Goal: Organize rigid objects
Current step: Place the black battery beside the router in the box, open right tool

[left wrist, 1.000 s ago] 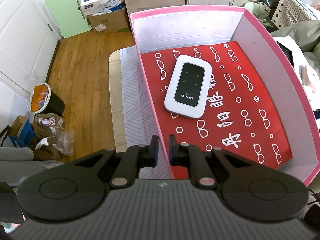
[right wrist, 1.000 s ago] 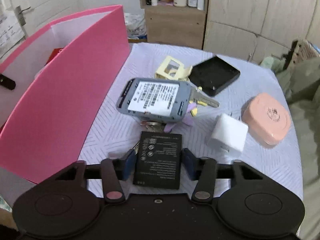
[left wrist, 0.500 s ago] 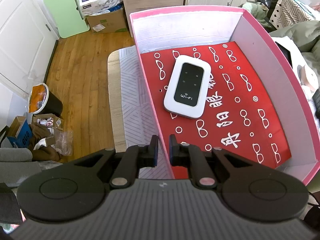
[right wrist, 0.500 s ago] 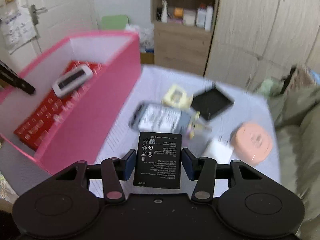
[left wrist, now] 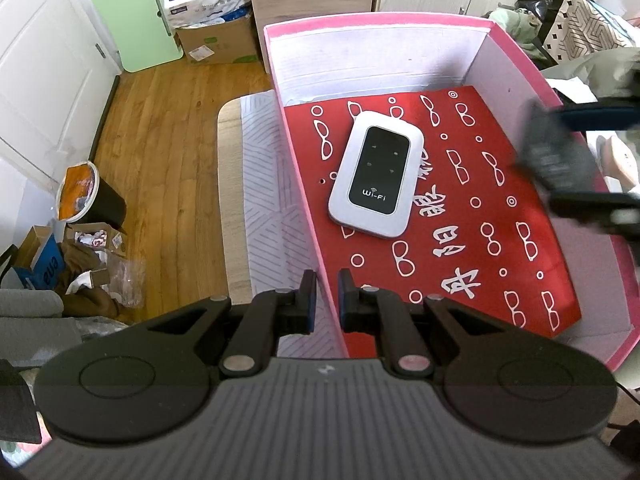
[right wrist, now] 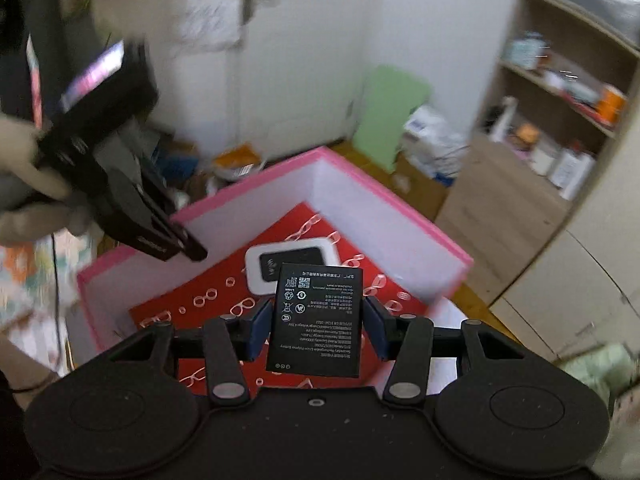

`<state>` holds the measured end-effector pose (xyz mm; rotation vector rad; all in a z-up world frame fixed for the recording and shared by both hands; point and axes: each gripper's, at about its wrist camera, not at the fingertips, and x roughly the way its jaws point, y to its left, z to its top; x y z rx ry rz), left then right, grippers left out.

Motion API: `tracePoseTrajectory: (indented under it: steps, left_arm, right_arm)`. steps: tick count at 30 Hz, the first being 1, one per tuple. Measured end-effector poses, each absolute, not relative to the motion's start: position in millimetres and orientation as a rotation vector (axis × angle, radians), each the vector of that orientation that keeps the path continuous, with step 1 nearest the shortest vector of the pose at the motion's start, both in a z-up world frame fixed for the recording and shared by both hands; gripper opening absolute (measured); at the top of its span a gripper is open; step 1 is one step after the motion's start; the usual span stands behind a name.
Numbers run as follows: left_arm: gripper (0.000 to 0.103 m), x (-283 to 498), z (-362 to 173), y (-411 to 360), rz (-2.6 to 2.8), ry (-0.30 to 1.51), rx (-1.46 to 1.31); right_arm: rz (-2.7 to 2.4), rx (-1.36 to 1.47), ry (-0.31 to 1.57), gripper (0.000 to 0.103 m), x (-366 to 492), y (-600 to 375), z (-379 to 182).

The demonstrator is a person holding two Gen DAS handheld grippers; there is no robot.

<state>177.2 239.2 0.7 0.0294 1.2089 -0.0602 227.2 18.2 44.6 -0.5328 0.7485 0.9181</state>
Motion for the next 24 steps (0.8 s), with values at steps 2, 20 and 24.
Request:
tracePoseTrajectory:
  steps: [2,20,24]
  left_arm:
    - [0.009,177.7,0.9,239.7,-0.060,1.211,0.025]
    - [0.011,176.4,-0.4,245.9,-0.090,1.200,-0.011]
    - [0.011,176.0,-0.3,246.1,-0.094,1.199,-0.012]
  right_arm:
    - [0.939,-0.599,0.791,0.055,239.9,40.1,30.8]
    - [1.097,-1.056,0.930,0.054,289.0,133.5,-41.0]
    - [1.140,-1.097,0.878,0.059,288.2,135.6,-38.9]
